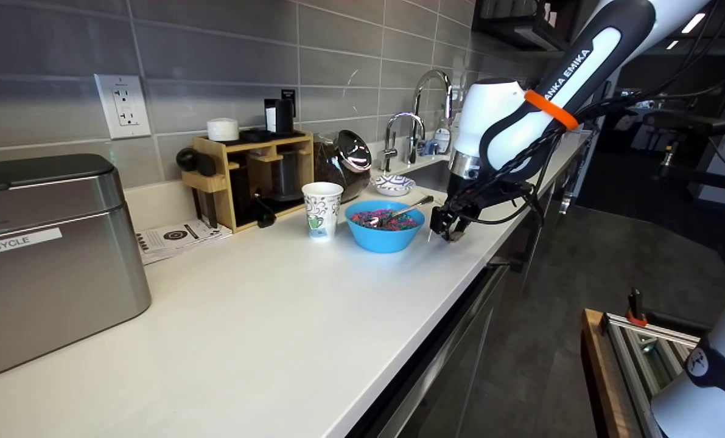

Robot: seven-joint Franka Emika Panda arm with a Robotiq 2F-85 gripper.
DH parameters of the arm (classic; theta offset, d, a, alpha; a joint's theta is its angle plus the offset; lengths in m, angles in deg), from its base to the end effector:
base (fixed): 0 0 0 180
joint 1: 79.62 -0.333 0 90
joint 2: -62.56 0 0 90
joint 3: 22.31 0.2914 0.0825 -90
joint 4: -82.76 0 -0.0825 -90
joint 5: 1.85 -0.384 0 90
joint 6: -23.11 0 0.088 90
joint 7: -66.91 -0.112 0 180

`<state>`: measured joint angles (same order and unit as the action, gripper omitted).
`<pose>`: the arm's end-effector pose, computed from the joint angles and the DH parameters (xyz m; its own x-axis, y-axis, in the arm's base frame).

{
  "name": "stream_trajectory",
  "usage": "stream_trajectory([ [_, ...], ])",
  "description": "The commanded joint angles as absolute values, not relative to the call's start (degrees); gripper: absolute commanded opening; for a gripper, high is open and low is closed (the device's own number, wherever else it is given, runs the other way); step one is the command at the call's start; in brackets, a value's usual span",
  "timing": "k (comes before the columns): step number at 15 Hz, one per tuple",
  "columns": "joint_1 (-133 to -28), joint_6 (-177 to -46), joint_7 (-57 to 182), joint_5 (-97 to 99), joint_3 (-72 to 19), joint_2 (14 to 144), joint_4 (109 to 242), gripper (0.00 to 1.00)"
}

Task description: Move the brown sachet to the left

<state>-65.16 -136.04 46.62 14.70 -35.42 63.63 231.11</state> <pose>0.4118 -0.2019 0.2379 0.8292 -0.5253 0.1911 -0.5475 -0.8321 0.0883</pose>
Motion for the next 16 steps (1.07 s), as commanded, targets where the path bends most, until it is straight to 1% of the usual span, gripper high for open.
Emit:
stream_trajectory([
  [1, -65.69, -133.86, 45.38, 14.24, -35.94, 64.01, 230.12, 0.36],
  [2, -65.61, -133.81, 45.52, 13.77, -36.05, 63.78, 229.83, 0.33],
  [3, -65.57, -133.67, 45.69, 13.24, -36.09, 63.55, 229.48, 0.36],
  [4, -65.49, -133.54, 45.78, 12.54, -36.16, 63.36, 228.88, 0.34],
  [5, -65.41, -133.66, 45.57, 12.28, -36.29, 63.27, 228.34, 0.37],
  [7, -65.19, -133.91, 44.54, 11.93, -36.7, 63.09, 226.92, 0.36],
  [11, -65.01, -133.28, 43.86, 9.66, -37.11, 63.18, 224.02, 0.28],
  [13, -65.13, -131.56, 44.12, 8.06, -37.08, 63.13, 223.28, 0.27],
  [16, -65.22, -127.14, 43.02, 8.5, -37.07, 62.72, 222.36, 0.34],
])
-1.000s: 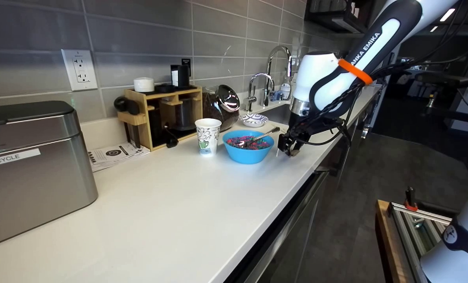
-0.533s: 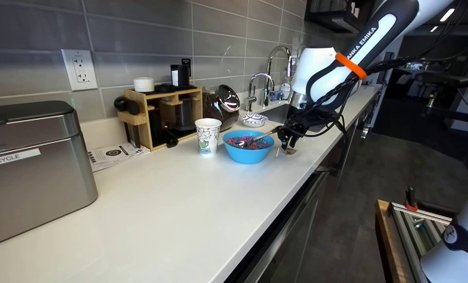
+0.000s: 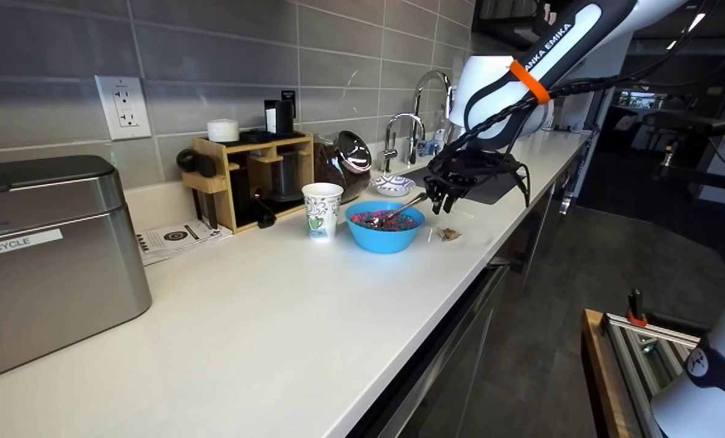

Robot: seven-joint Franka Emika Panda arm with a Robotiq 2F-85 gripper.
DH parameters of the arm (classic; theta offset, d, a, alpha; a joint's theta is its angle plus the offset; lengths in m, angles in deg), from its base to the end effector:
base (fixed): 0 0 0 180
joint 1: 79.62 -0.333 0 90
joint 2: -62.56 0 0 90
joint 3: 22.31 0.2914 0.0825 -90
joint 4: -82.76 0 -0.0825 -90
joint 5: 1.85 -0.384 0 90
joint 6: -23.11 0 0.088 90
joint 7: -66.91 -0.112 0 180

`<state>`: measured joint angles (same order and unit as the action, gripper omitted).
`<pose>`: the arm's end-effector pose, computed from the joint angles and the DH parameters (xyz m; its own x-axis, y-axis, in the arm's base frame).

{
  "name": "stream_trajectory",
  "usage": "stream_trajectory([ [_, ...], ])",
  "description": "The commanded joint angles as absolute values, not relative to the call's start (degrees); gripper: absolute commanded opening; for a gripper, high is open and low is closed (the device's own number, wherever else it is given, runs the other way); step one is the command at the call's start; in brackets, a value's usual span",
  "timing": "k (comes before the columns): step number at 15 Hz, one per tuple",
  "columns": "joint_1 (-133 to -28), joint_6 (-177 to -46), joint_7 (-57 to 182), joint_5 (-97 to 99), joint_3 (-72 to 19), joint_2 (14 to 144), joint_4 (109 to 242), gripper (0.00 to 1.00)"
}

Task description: Move the brown sachet to the left

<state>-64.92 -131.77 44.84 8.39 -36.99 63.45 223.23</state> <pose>0.4407 -0.2417 0.2863 0.7137 -0.6538 0.2514 -0.6795 -0.7333 0.0221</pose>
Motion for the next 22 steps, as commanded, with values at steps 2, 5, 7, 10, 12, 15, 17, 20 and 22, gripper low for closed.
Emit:
stream_trajectory([
  [2, -65.22, -123.45, 42.53, 8.75, -37.03, 62.45, 221.83, 0.3],
  [5, -65.45, -117.69, 44.25, 5.78, -36.58, 61.8, 221.56, 0.3],
  [7, -65.7, -114.31, 44.48, 4.17, -36.26, 61.25, 221.75, 0.33],
  [10, -66.02, -113.98, 44.78, 0.85, -35.65, 60.9, 222.3, 0.33],
  [12, -66.15, -115.47, 44.45, -0.86, -35.34, 61.29, 222.6, 0.33],
  [15, -66.28, -115.64, 41.52, -1.56, -35.14, 61.97, 222.99, 0.35],
  [17, -66.34, -116.34, 38.4, -1.19, -35.07, 62.06, 223.78, 0.33],
  [20, -66.44, -118.24, 34.75, -0.7, -34.94, 62.22, 224.83, 0.26],
  [22, -66.51, -120.69, 32.71, -0.74, -34.93, 62.66, 225.38, 0.24],
])
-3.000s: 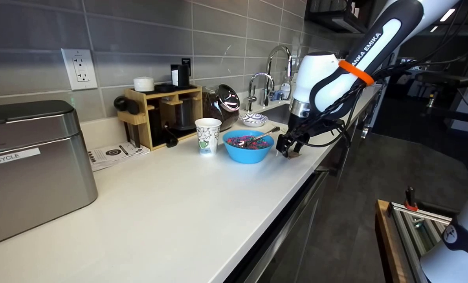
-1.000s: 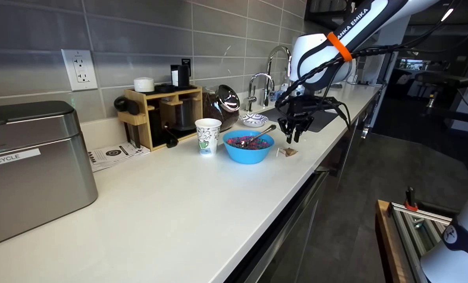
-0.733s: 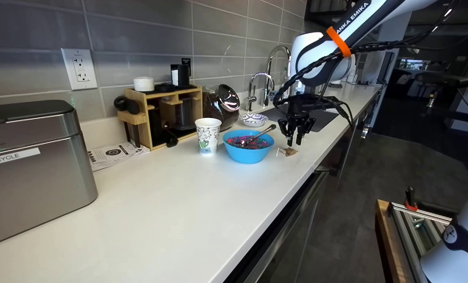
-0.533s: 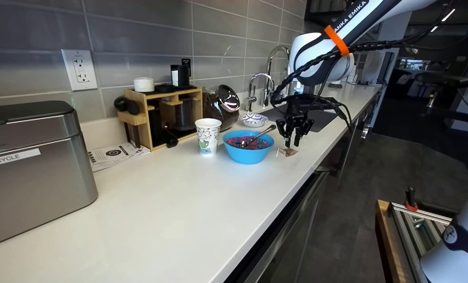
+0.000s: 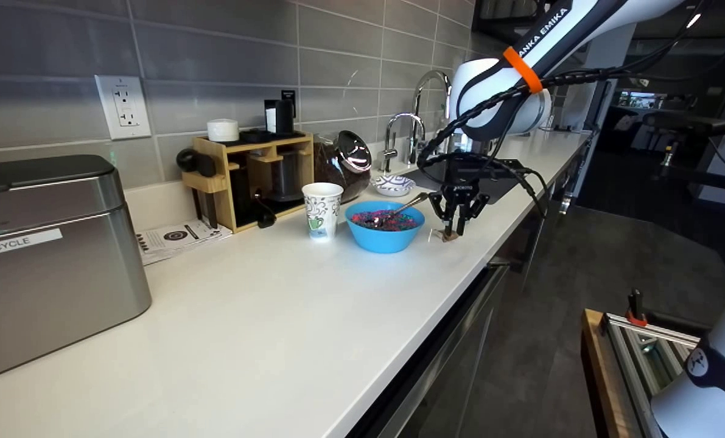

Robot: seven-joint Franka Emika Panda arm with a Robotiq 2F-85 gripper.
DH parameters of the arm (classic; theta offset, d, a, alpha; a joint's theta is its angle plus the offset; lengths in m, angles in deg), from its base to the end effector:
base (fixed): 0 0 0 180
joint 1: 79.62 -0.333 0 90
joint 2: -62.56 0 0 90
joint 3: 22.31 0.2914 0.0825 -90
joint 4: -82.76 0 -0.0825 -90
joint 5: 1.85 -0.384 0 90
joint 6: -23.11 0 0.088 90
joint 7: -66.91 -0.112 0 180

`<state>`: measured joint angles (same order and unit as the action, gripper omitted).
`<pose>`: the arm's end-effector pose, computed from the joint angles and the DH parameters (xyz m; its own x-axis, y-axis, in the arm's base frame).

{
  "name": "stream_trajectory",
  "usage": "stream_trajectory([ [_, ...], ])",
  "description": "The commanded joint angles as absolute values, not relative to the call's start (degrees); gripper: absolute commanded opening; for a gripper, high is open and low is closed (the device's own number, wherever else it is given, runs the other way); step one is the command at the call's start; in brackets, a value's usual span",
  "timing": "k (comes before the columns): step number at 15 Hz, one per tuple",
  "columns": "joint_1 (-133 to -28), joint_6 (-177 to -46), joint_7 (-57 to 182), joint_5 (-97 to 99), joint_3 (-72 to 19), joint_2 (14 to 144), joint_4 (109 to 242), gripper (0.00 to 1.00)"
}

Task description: Move the brown sachet to the left

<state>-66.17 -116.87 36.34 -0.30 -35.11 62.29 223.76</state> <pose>0.4256 -0.2099 0.2665 0.5646 -0.8254 -0.0033 -0.8252 -0.5645 0.0206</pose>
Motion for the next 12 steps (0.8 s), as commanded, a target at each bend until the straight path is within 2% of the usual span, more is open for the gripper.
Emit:
stream_trajectory([
  [1, -66.52, -121.95, 31.63, -0.37, -34.95, 62.89, 225.6, 0.24],
  [3, -66.68, -123.61, 30.0, -0.5, -34.91, 63.48, 225.83, 0.29],
  [4, -66.78, -124.37, 29.24, -0.46, -34.91, 63.77, 225.97, 0.36],
  [5, -66.94, -125.12, 28.69, -0.67, -34.87, 64.07, 226.12, 0.34],
  [6, -67.1, -125.33, 27.92, -0.78, -34.85, 64.38, 226.19, 0.4],
  [8, -67.51, -125.72, 26.61, -0.69, -34.8, 64.96, 226.3, 0.39],
  [9, -67.72, -125.56, 26.02, -0.63, -34.77, 65.21, 226.3, 0.43],
  [11, -68.02, -125.62, 25.18, -0.48, -34.72, 65.67, 226.28, 0.34],
  [12, -68.07, -125.64, 25.16, -0.43, -34.75, 65.7, 226.2, 0.18],
])
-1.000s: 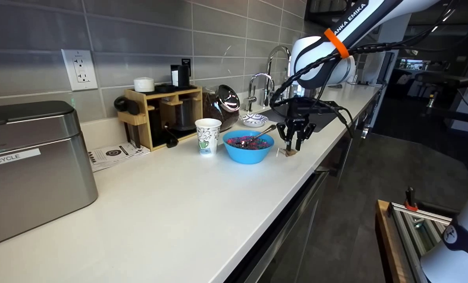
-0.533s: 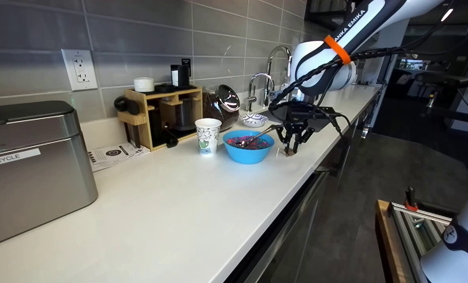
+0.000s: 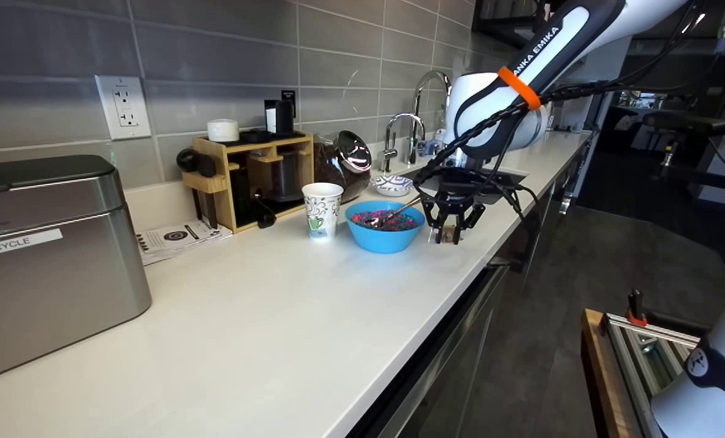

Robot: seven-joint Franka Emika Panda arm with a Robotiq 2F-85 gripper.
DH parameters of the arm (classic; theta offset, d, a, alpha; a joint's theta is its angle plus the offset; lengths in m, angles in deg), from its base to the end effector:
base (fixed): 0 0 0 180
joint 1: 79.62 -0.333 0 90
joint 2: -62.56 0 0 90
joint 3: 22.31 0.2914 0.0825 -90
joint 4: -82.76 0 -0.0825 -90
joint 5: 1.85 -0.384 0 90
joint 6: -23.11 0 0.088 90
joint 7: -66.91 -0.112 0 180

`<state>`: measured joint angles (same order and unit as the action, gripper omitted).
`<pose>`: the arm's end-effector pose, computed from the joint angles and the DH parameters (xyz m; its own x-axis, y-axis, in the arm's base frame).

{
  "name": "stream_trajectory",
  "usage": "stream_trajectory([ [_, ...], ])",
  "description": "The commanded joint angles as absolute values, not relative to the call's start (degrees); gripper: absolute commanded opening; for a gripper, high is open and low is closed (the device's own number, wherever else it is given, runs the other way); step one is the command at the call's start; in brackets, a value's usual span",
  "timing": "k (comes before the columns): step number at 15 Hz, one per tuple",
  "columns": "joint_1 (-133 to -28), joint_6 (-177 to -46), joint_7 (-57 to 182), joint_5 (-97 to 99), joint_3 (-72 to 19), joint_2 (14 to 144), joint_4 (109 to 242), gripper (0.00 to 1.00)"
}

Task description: Move the brown sachet to the left

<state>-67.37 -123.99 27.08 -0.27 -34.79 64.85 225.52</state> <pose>0.4301 -0.1985 0.2450 0.4499 -0.8920 0.0436 -0.8928 -0.4505 -0.0045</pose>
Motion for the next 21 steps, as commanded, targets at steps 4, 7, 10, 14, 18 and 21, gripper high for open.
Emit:
stream_trajectory([
  [4, -67.75, -125.24, 25.89, -0.64, -35.02, 65.42, 225.83, 0.0],
  [7, -67.51, -124.62, 26.22, -0.33, -35.31, 64.73, 225.45, 0.0],
  [10, -67.17, -123.32, 26.57, 0.17, -35.82, 63.03, 224.81, 0.0],
  [14, -66.32, -117.7, 24.8, 2.18, -36.43, 59.63, 223.53, 0.0],
  [18, -65.79, -106.52, 28.35, 0.14, -35.79, 52.87, 222.75, 0.0],
  [21, -67.31, -102.58, 38.34, -7.03, -34.89, 47.54, 222.79, 0.0],
])
